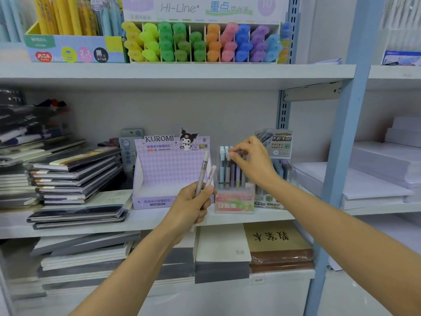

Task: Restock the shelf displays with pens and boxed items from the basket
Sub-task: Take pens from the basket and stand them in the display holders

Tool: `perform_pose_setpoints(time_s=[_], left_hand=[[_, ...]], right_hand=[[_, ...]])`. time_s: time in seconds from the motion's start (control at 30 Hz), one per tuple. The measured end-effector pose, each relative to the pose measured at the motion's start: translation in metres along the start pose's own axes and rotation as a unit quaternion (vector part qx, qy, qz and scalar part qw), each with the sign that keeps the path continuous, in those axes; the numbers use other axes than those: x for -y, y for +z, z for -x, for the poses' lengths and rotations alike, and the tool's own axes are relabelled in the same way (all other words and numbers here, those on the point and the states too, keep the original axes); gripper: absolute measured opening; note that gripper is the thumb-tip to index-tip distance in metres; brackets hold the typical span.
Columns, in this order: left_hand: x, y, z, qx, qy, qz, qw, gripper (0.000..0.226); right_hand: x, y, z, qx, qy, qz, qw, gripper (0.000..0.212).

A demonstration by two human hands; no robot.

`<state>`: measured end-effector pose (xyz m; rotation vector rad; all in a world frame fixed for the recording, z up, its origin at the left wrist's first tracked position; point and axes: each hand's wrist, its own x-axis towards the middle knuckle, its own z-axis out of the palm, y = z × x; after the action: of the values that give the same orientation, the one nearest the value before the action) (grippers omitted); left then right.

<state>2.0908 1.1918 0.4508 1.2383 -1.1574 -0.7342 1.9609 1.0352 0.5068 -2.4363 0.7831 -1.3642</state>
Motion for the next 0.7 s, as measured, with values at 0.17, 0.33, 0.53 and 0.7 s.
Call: perform_pose_setpoints(time_s=[0.17,0.33,0.53,0.7], left_hand=[[-0.004,0.006,0.001,0.008,0.002,-0.019,1.000,0.025],[-0.011,0.016,0.006,0.026,0.005,-0.043,0.999,0.023],[-0.016,0.014,0.012,0.019,-0.024,-0.072,0.997,0.023],[-0.022,0.011,0.011,-0.072,-0.048,0.049,0.995,0.015]], right_hand=[[0.020,-0.017,0.007,0.015,-0.023,-0.131,0.991,0.026],[0.040,-0.025,0.016,0.153,-0.020,-0.254,0.955,0.018],[0.037,-0.043,0.017,0.080,0.020,-0.326,0.942,0.009],[0.030,-0.061,0.017,-0.019,0.050,-0.324,0.944,0.016]])
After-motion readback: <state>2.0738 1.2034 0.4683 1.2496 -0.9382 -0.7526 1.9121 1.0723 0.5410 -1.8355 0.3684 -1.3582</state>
